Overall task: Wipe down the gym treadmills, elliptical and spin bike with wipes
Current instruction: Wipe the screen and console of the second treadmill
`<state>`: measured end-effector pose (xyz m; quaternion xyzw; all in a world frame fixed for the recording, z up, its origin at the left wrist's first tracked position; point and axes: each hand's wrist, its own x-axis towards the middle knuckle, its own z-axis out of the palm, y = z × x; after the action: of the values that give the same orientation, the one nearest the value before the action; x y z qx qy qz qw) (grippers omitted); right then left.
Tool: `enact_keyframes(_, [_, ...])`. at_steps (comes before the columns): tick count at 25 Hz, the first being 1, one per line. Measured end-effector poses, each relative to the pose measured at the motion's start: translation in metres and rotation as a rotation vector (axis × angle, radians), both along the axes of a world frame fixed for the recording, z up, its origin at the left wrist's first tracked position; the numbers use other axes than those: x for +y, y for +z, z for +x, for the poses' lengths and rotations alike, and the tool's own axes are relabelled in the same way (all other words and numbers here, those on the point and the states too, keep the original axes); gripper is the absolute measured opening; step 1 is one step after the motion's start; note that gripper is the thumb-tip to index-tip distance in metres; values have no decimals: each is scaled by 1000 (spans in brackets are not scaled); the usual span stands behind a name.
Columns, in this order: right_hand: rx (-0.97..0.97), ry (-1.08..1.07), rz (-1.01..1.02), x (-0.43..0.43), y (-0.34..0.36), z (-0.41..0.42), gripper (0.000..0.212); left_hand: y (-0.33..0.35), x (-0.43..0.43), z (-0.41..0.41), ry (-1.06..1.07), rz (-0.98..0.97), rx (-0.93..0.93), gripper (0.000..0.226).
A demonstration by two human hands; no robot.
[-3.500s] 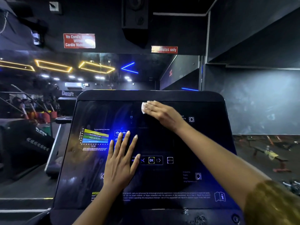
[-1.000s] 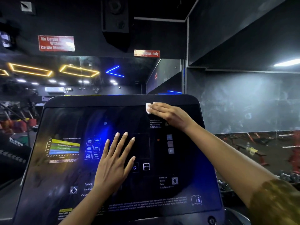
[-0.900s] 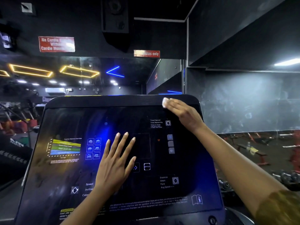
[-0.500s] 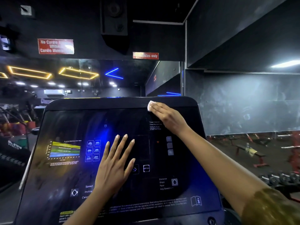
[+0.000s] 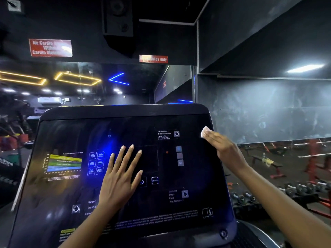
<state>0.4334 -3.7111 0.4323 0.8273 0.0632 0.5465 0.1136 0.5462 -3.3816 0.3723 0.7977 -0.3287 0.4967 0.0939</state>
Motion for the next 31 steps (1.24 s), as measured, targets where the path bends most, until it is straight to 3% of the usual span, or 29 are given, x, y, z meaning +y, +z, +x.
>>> enact_keyframes(8, [91, 118, 75, 29, -130, -66, 54, 2, 0, -3, -5, -3, 2, 59])
enact_keyframes(11, [29, 160, 74, 31, -98, -58, 47, 2, 0, -3, -3, 1, 3, 59])
enact_keyframes(14, [-66, 154, 106, 27, -22, -11, 44, 2, 0, -3, -6, -5, 8, 60])
enact_keyframes(17, [-117, 144, 230, 27, 33, 24, 38, 2, -1, -3, -5, -4, -3, 60])
enact_keyframes(19, [-123, 122, 215, 32, 29, 28, 41, 1, -1, -3, -4, -6, -1, 60])
enact_keyframes(26, [45, 210, -137, 55, -83, -25, 40, 1, 0, -3, 13, 2, 12, 60])
enact_keyframes(28, [53, 238, -182, 54, -78, -30, 41, 1, 0, -3, 14, 2, 11, 60])
enact_keyframes(31, [-95, 250, 14, 44, -14, 1, 41, 1, -1, -4, 8, -3, 12, 59])
